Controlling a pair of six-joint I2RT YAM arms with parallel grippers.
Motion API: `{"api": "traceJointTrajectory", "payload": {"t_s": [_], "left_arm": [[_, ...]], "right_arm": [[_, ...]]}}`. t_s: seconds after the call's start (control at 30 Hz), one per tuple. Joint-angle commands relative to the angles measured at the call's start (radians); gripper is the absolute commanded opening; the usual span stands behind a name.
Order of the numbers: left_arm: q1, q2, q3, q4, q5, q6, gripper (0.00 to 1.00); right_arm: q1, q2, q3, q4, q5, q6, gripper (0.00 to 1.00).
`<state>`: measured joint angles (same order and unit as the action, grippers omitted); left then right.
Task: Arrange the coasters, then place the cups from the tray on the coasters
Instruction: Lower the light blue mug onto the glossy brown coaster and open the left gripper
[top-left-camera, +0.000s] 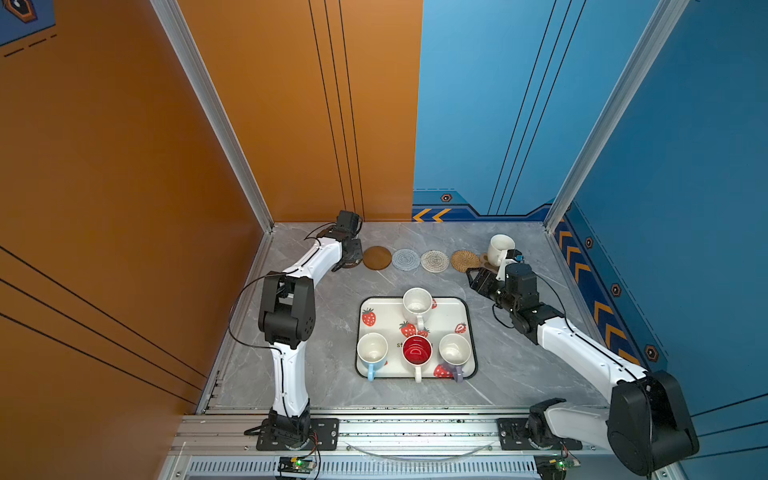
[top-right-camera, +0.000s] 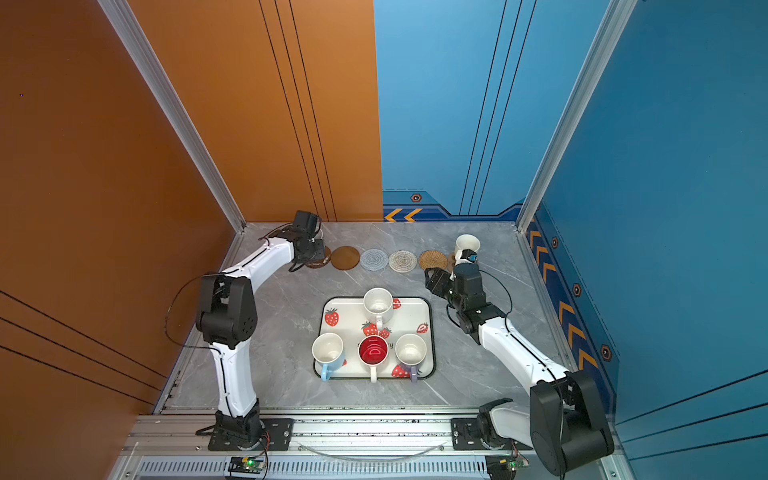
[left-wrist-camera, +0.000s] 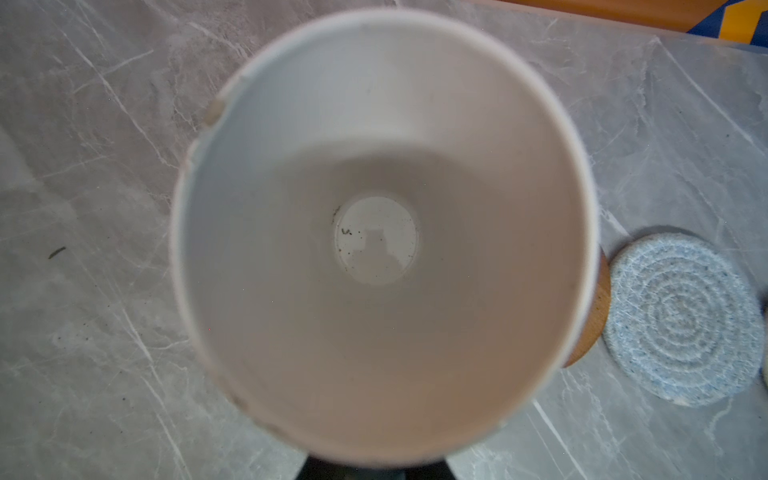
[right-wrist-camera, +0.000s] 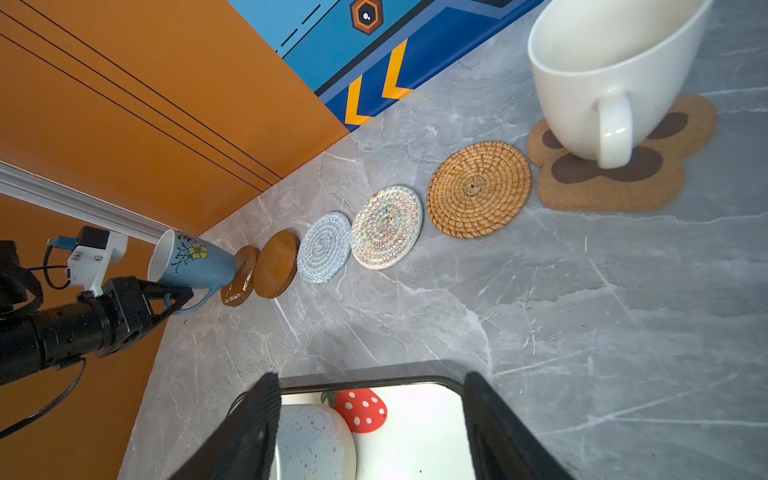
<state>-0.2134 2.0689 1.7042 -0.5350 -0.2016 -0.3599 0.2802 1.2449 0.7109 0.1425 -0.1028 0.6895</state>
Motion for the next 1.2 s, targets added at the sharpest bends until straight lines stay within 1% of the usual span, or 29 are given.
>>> {"api": "traceJointTrajectory", "payload": {"t_s": [0.0,0.67,1.1,1.17], "left_arm": [[0.014,0.006,0.040,0.040,-0.022,-0.007,0.00],[0.027,0.049,0.051,0.041,0.014,-0.017,0.00],[0.029,0.051,0.043,0.040,0.029,-0.020,0.00],[0.028,0.051,0.043,0.040,0.031,-0.019,0.02]], "right_arm": [[-0.007,0.005,0.000,0.014,-0.014,0.015,0.68],[-0.009,0.031,0.018,0.011,-0.033,0.015,0.68],[-0.007,0.030,0.019,0.009,-0.038,0.015,0.68],[-0.007,0.031,0.019,0.009,-0.039,0.015,0.68]]}}
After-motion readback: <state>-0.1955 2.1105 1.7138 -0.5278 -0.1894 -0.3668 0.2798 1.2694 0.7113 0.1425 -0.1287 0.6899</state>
